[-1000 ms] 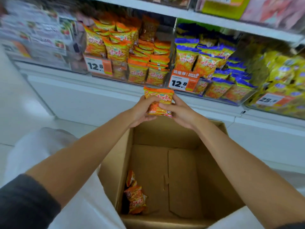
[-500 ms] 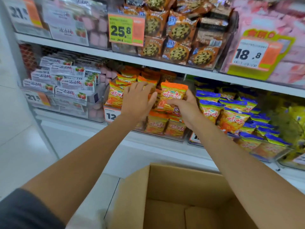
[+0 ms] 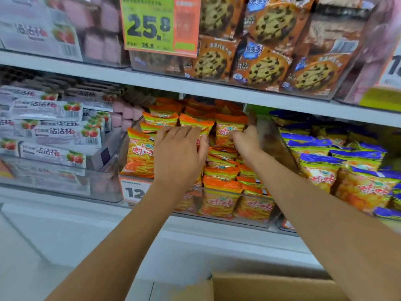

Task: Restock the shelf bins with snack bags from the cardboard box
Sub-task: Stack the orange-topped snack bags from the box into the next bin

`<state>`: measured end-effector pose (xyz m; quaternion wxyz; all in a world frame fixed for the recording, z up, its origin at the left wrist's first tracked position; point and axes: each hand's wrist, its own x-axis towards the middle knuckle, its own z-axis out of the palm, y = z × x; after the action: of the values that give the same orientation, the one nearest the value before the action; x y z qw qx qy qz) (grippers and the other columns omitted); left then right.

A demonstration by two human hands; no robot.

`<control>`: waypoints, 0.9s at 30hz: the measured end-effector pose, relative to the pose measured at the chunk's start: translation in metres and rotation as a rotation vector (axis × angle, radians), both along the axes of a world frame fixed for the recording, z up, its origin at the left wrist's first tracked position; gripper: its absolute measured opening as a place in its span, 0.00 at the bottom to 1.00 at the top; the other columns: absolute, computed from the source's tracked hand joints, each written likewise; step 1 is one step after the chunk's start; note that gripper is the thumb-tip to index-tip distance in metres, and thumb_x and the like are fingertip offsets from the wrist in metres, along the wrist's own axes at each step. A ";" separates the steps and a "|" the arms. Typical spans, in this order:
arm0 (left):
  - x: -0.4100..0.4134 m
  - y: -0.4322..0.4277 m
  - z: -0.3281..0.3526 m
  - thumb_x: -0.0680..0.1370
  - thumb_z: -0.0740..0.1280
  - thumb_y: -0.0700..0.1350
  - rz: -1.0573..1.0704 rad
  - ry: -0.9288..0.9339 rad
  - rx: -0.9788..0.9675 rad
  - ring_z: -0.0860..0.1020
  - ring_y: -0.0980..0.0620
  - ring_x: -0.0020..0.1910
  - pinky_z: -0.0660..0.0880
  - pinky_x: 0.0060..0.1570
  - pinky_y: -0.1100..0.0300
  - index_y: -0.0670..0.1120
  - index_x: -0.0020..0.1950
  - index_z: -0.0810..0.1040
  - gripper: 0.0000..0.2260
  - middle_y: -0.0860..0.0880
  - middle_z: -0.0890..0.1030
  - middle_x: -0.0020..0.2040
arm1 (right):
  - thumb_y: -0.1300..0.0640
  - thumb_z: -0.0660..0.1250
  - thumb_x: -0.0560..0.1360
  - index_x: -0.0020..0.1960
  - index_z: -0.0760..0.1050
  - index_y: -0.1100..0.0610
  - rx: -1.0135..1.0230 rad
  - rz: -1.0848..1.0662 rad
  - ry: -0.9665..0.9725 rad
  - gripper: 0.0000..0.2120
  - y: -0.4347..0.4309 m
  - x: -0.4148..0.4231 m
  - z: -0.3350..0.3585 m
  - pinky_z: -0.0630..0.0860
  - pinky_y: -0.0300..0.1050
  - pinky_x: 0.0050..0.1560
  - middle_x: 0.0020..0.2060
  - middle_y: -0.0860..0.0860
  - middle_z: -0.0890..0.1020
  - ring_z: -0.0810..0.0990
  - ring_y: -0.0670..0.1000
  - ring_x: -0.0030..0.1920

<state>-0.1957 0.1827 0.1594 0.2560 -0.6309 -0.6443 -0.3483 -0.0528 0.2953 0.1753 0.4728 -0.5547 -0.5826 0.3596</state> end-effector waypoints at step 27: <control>0.002 -0.002 0.000 0.81 0.53 0.53 -0.005 -0.046 0.022 0.81 0.46 0.50 0.69 0.61 0.48 0.46 0.54 0.83 0.20 0.48 0.85 0.49 | 0.54 0.74 0.73 0.72 0.69 0.53 0.201 0.114 -0.410 0.30 -0.002 0.005 -0.005 0.70 0.53 0.69 0.68 0.53 0.73 0.72 0.54 0.68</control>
<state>-0.1939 0.1806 0.1597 0.2470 -0.6215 -0.6445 -0.3706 -0.0478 0.2934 0.1705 0.3764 -0.5326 -0.7296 0.2059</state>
